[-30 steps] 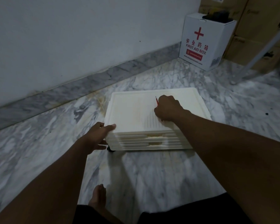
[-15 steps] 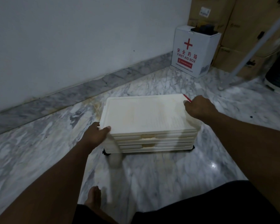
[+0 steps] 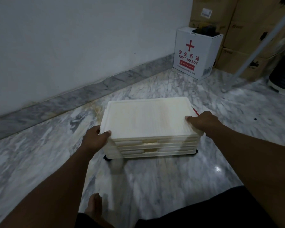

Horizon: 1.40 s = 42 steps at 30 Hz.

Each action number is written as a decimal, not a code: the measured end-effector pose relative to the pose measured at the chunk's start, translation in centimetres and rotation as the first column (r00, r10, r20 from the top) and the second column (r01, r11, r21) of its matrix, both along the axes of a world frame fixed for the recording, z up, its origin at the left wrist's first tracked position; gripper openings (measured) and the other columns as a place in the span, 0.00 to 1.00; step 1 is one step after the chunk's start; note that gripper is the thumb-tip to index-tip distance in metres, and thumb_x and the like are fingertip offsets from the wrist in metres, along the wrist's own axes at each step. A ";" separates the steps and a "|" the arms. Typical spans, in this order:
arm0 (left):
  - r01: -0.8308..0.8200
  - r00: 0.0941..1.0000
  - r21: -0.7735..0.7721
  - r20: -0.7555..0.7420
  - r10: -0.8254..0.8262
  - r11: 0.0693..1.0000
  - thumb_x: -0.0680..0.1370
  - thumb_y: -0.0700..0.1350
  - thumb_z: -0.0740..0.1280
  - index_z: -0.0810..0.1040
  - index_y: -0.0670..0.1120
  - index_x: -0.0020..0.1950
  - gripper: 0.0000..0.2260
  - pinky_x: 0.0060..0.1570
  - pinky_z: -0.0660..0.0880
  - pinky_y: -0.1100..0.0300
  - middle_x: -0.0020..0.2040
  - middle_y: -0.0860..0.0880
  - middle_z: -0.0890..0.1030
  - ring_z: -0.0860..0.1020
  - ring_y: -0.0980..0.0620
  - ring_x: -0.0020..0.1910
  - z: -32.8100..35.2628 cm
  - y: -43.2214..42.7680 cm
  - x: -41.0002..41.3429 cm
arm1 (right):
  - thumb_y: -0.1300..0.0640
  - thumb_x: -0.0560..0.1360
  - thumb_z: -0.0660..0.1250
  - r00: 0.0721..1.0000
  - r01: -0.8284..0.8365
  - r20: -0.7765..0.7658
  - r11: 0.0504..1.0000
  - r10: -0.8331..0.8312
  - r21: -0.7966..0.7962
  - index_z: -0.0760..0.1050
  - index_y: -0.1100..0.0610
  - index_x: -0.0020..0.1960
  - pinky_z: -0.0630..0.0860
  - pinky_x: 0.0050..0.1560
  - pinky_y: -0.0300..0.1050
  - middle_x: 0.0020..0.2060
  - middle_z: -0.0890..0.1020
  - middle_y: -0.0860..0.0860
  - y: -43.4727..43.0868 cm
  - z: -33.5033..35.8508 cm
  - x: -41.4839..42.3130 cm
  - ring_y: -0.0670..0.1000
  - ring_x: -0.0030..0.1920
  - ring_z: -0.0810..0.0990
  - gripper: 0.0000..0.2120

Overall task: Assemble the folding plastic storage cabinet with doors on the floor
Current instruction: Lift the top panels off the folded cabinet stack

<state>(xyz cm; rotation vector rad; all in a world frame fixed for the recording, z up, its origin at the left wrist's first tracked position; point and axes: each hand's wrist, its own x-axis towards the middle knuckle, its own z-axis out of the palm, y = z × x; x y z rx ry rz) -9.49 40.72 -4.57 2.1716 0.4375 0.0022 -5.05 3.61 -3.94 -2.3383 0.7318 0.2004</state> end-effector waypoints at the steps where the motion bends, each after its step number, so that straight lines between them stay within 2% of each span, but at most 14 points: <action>1: -0.004 1.000 -0.015 -0.012 0.004 1.000 0.77 0.46 0.70 0.79 0.43 0.64 0.17 0.46 0.74 0.56 0.56 0.45 0.81 0.79 0.46 0.50 0.0 0.1 0.1 | 0.34 0.67 0.72 1.000 -0.010 -0.018 1.000 0.010 0.011 0.72 0.62 0.66 0.77 0.60 0.59 0.62 0.78 0.62 -0.1 -0.3 0.0 0.63 0.61 0.77 0.40; 4: -0.035 0.999 -0.096 -0.041 0.031 0.995 0.76 0.44 0.71 0.79 0.42 0.63 0.16 0.44 0.75 0.55 0.54 0.43 0.81 0.79 0.45 0.48 0.3 0.3 0.5 | 0.33 0.66 0.73 0.999 -0.001 -0.035 0.999 0.003 0.054 0.72 0.62 0.67 0.76 0.61 0.59 0.62 0.77 0.61 -0.5 -0.9 -0.1 0.62 0.62 0.77 0.42; 6: -0.078 0.994 -0.184 -0.094 0.062 0.980 0.76 0.43 0.72 0.77 0.42 0.64 0.17 0.49 0.78 0.51 0.55 0.42 0.81 0.80 0.43 0.50 0.2 0.3 0.8 | 0.32 0.64 0.74 0.999 0.022 -0.033 0.991 -0.018 0.131 0.72 0.62 0.66 0.78 0.58 0.56 0.61 0.78 0.60 -0.7 -1.3 -0.1 0.61 0.60 0.78 0.43; 8: -0.102 0.983 -0.237 -0.173 0.061 0.966 0.76 0.41 0.71 0.76 0.40 0.62 0.15 0.50 0.78 0.49 0.53 0.42 0.80 0.80 0.43 0.49 0.2 0.2 1.0 | 0.33 0.64 0.74 0.998 0.059 -0.047 0.970 -0.049 0.237 0.72 0.62 0.65 0.77 0.46 0.50 0.56 0.78 0.58 -0.9 -1.5 -0.2 0.59 0.52 0.79 0.42; 10: -0.126 0.970 -0.282 -0.235 0.059 0.951 0.77 0.41 0.69 0.76 0.39 0.59 0.12 0.46 0.76 0.53 0.48 0.42 0.79 0.78 0.45 0.44 0.2 0.0 1.1 | 0.34 0.65 0.75 0.995 0.079 -0.074 0.952 -0.060 0.297 0.73 0.61 0.63 0.71 0.35 0.46 0.49 0.77 0.57 -1.0 -1.6 -0.4 0.55 0.42 0.75 0.39; 13: -0.137 0.970 -0.286 -0.232 0.070 0.948 0.78 0.39 0.69 0.76 0.39 0.56 0.09 0.43 0.75 0.55 0.46 0.43 0.79 0.77 0.46 0.42 0.4 -0.3 1.3 | 0.35 0.64 0.76 0.994 0.091 -0.087 0.932 -0.064 0.352 0.74 0.61 0.59 0.67 0.32 0.43 0.44 0.76 0.55 -1.1 -1.4 -0.5 0.52 0.36 0.72 0.37; 17: -0.107 0.979 -0.256 -0.196 0.057 0.961 0.77 0.39 0.69 0.76 0.39 0.56 0.09 0.49 0.77 0.50 0.46 0.42 0.79 0.78 0.45 0.43 0.9 -0.1 1.7 | 0.35 0.64 0.76 0.997 0.069 -0.054 0.939 -0.054 0.335 0.73 0.62 0.61 0.65 0.27 0.42 0.45 0.74 0.56 -1.3 -0.9 -0.8 0.51 0.33 0.69 0.39; 22: -0.066 0.983 -0.241 -0.182 0.022 0.968 0.78 0.40 0.69 0.76 0.39 0.55 0.08 0.52 0.79 0.46 0.48 0.40 0.79 0.79 0.44 0.43 2.3 -0.6 1.8 | 0.34 0.62 0.77 0.997 0.066 0.003 0.939 -0.071 0.337 0.74 0.62 0.62 0.67 0.28 0.42 0.46 0.75 0.56 -1.9 0.7 -0.9 0.52 0.36 0.72 0.41; 28: 0.043 0.994 -0.247 -0.089 -0.066 0.968 0.77 0.40 0.71 0.76 0.37 0.54 0.10 0.51 0.78 0.45 0.48 0.39 0.78 0.78 0.43 0.42 6.6 -5.5 3.8 | 0.33 0.63 0.76 0.986 0.099 0.099 0.949 -0.134 0.299 0.74 0.65 0.60 0.63 0.26 0.42 0.39 0.73 0.56 -6.5 5.9 -2.3 0.51 0.30 0.68 0.41; 31: 0.161 0.984 -0.275 -0.033 -0.177 0.948 0.76 0.40 0.72 0.76 0.37 0.51 0.09 0.53 0.78 0.43 0.51 0.38 0.77 0.78 0.42 0.44 8.5 -11.3 5.1 | 0.34 0.65 0.75 0.967 0.174 0.131 0.940 -0.220 0.292 0.73 0.65 0.63 0.62 0.26 0.43 0.41 0.71 0.55 -12.1 8.6 -4.9 0.51 0.31 0.66 0.41; 35: 0.322 0.937 -0.311 -0.028 -0.347 0.894 0.77 0.41 0.71 0.76 0.35 0.57 0.13 0.54 0.78 0.43 0.53 0.37 0.79 0.79 0.41 0.46 9.1 -20.8 5.9 | 0.34 0.66 0.74 0.929 0.296 0.142 0.917 -0.342 0.269 0.72 0.66 0.63 0.61 0.29 0.45 0.37 0.69 0.54 -20.3 10.5 -9.7 0.52 0.32 0.66 0.41; 37: 0.383 0.906 -0.318 -0.054 -0.420 0.867 0.77 0.41 0.71 0.76 0.35 0.59 0.14 0.55 0.78 0.43 0.54 0.38 0.79 0.80 0.41 0.48 8.4 -25.8 5.8 | 0.34 0.65 0.75 0.900 0.368 0.143 0.893 -0.412 0.259 0.72 0.67 0.63 0.65 0.30 0.46 0.40 0.71 0.56 -24.5 10.3 -12.6 0.53 0.33 0.67 0.43; 40: 0.465 0.849 -0.325 -0.100 -0.519 0.823 0.76 0.44 0.72 0.76 0.36 0.60 0.17 0.58 0.78 0.41 0.58 0.37 0.79 0.80 0.38 0.55 6.5 -32.3 5.1 | 0.35 0.65 0.75 0.857 0.469 0.110 0.851 -0.503 0.235 0.70 0.67 0.63 0.74 0.44 0.53 0.49 0.75 0.59 -29.5 8.8 -16.9 0.57 0.41 0.73 0.42; 42: 0.512 0.809 -0.320 -0.132 -0.572 0.797 0.75 0.45 0.73 0.76 0.36 0.61 0.20 0.57 0.77 0.41 0.59 0.36 0.80 0.80 0.37 0.56 4.5 -36.1 4.8 | 0.34 0.64 0.76 0.823 0.536 0.074 0.812 -0.564 0.229 0.71 0.66 0.59 0.71 0.41 0.51 0.45 0.75 0.58 -32.3 7.1 -19.8 0.56 0.38 0.72 0.40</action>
